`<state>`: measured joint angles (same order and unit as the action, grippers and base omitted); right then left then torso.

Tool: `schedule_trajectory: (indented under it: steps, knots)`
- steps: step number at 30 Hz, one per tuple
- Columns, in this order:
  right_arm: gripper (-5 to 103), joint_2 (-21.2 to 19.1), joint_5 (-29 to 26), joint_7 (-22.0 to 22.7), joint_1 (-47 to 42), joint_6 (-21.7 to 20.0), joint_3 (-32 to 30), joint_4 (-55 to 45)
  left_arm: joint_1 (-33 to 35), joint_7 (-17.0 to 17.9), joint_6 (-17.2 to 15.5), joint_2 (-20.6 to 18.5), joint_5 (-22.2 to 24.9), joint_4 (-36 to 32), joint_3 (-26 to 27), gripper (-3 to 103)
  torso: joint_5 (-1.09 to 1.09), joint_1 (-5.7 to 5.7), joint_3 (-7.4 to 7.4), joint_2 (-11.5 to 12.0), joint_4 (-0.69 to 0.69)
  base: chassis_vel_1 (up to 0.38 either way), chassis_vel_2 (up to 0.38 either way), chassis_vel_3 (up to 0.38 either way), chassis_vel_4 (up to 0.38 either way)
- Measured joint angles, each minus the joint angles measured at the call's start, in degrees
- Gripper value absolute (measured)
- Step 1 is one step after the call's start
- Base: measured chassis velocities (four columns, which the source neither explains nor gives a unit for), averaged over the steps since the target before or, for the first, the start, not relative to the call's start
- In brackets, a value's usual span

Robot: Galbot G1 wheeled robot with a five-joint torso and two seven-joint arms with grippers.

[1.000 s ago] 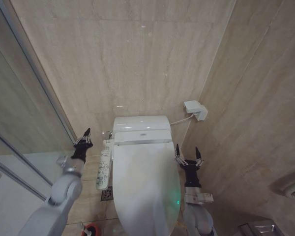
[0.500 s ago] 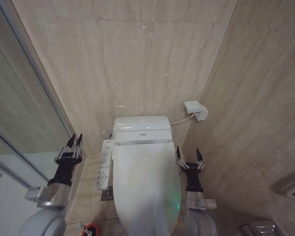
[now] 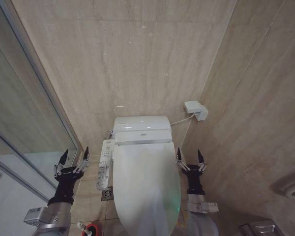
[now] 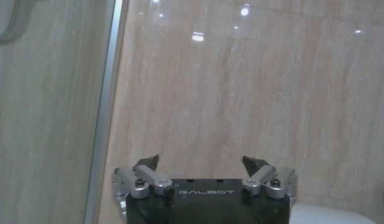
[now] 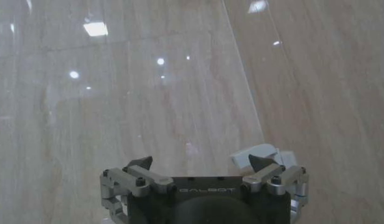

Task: Open the toilet lid, clean the toilet bowl with a toilet brush, close the toilet lid, and flush.

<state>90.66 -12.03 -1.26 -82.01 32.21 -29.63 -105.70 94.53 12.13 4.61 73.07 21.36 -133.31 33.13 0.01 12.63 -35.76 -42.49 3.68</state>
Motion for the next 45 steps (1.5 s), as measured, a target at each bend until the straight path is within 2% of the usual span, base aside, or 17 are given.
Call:
schedule_trajectory:
  steps: [4,5,22,28,30,32,34,37,40,44,45]
  knots:
    - [100,-0.1,-0.1,0.0,-0.2,0.0,0.0,-0.2,-0.3,-0.4,0.1,0.4,-0.1,0.9,-0.4,82,-0.01,0.0,0.0,0.0,0.0,0.0,0.0,0.0,0.0]
    - [100,-0.1,-0.2,0.1,-0.2,-0.1,0.1,-0.4,-0.6,-0.5,0.1,0.4,-0.1,1.3,-0.4,99,-0.01,0.0,0.0,0.0,0.0,0.0,0.0,0.0,0.0]
    - [100,1.4,-0.3,0.8,0.4,0.2,-0.3,0.8,-2.3,-1.6,0.8,0.1,0.3,4.2,1.0,100,-0.01,0.0,0.0,0.0,-0.01,0.098,-0.093,-0.101,0.105]
    - [100,1.3,-0.3,0.9,0.5,0.2,-0.5,0.8,-2.6,-3.6,2.3,0.4,0.4,5.0,0.5,100,0.02,0.01,-0.01,0.0,0.0,0.253,-0.247,-0.253,0.24]
    - [100,1.3,-0.3,0.9,0.5,0.2,-0.6,0.8,-2.6,-4.1,2.9,0.5,0.3,5.2,0.4,100,-0.04,0.0,0.0,0.0,-0.01,0.285,-0.298,-0.297,0.278]
    - [100,1.3,-0.4,0.9,0.5,0.2,-0.5,0.8,-2.5,-4.4,3.1,0.6,0.3,5.2,0.4,100,0.04,0.01,-0.01,0.0,-0.02,0.346,-0.301,-0.323,0.333]
    - [100,1.3,-0.4,0.9,0.4,0.3,-0.6,0.9,-2.5,-4.9,3.2,0.7,0.1,5.2,0.4,100,-0.04,0.0,0.0,0.0,0.01,0.339,-0.316,-0.343,0.346]
    - [100,1.3,-0.4,0.9,0.4,0.4,-0.6,1.0,-2.4,-5.3,3.4,0.7,0.0,5.2,0.4,100,0.02,-0.01,0.0,0.0,-0.02,0.384,-0.36,-0.364,0.367]
    - [100,1.3,-0.6,0.8,0.4,0.9,-0.7,1.2,-2.4,-5.8,4.0,0.7,-0.1,5.2,0.4,100,-0.04,-0.02,0.0,0.0,0.0,0.361,-0.38,-0.358,0.379]
    - [100,1.3,-0.9,0.3,0.4,1.7,-0.8,1.7,-2.2,-6.1,4.4,0.8,-0.3,5.2,0.2,100,0.04,-0.05,0.01,0.0,-0.01,0.342,-0.277,-0.315,0.278]
    - [100,1.3,-1.0,0.2,0.4,2.0,-0.8,1.8,-2.2,-6.2,4.5,0.9,-0.5,5.3,0.1,100,-0.04,-0.06,0.02,0.0,-0.02,0.217,-0.206,-0.171,0.216]
